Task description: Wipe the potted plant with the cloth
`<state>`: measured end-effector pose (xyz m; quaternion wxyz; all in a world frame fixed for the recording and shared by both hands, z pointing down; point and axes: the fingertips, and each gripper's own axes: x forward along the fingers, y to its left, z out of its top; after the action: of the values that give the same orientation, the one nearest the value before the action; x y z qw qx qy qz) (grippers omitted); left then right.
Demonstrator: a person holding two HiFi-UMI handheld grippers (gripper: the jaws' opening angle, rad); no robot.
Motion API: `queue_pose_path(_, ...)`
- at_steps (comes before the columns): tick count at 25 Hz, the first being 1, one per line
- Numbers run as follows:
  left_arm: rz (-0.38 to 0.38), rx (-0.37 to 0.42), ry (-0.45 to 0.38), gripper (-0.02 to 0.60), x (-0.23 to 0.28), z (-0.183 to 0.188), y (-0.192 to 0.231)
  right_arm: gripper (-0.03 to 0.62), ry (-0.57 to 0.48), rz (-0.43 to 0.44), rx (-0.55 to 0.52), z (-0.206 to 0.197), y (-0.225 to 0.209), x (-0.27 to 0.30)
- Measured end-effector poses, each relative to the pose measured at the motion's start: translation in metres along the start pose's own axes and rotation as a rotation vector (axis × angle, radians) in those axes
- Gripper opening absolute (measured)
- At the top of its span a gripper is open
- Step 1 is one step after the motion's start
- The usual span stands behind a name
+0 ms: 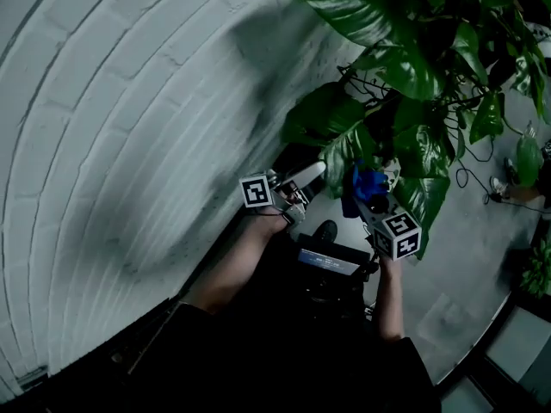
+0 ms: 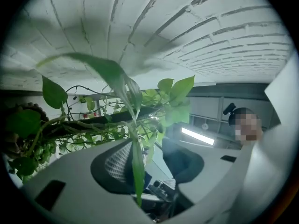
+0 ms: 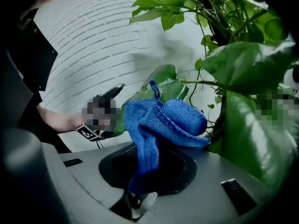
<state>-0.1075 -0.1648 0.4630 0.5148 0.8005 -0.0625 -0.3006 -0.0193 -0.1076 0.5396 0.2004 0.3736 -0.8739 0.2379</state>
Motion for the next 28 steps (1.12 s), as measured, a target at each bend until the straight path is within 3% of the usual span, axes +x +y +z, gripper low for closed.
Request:
queue_pose_path(2,0.012,0.003,-0.012,0.219,-0.004,0.001,0.0,0.107,-0.044,-0.019,0.021,0.009,-0.005,-0.022)
queue_pose_path(7,0.022,0.005,-0.016,0.227,-0.008,0.003,-0.002,0.107,-0.226,-0.108,0.044,0.068,-0.02,-0.075)
queue_pose_path(12,-0.005,0.001,-0.005,0.227,0.003,-0.005,-0.01,0.107,-0.472,-0.28,-0.039,0.146,-0.026,-0.141)
queue_pose_path(14,-0.016,0.004,0.001,0.227,0.008,-0.004,-0.01,0.107,-0.542,-0.279,-0.081,0.171,-0.018,-0.15)
queue_pose_path(20,-0.053,-0.014,-0.002,0.227,0.012,-0.008,-0.017,0.107,-0.425,-0.056,-0.112,0.176,0.013,-0.058)
queue_pose_path(24,-0.073,-0.03,-0.027,0.227,0.009,-0.004,-0.02,0.107,-0.324,-0.001,-0.1,0.163,0.009,0.009)
queue_pose_path(28,-0.069,-0.038,-0.046,0.229,0.005,0.0,-0.016,0.107,-0.269,0.023,-0.068,0.146,0.006,0.03)
